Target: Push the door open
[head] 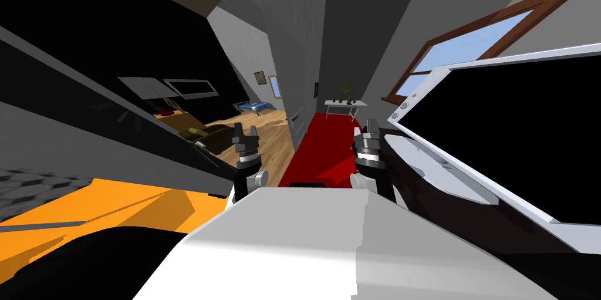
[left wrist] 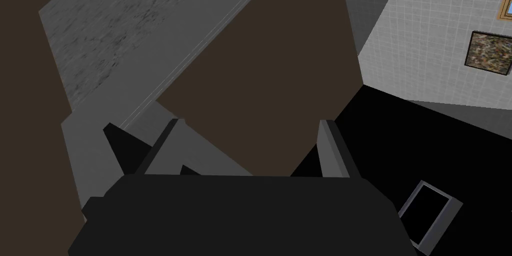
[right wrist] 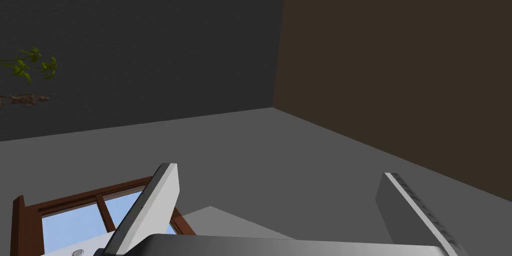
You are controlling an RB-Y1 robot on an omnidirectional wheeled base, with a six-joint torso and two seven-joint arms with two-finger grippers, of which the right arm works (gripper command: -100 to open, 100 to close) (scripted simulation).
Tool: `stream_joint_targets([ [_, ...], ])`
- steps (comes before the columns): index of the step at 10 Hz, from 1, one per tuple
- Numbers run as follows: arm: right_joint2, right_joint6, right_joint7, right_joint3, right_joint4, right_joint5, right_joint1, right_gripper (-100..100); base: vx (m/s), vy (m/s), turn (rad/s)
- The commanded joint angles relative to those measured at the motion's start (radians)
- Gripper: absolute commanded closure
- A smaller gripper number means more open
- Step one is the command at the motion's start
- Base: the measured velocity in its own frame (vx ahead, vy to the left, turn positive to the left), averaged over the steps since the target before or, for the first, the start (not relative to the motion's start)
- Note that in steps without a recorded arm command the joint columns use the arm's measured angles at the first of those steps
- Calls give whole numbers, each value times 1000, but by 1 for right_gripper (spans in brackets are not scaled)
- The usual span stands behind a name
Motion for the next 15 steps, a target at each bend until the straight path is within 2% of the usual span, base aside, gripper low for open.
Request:
stream_joint_targets([
  [1,-9,-2,-5,2,29,-2,-17,-100,35,-24,148],
  [9,-50,-11,-36,14,191,-14,-111,-100,80,-58,148],
  [15,-80,-20,-64,25,340,-25,-198,-100,69,-73,169],
])
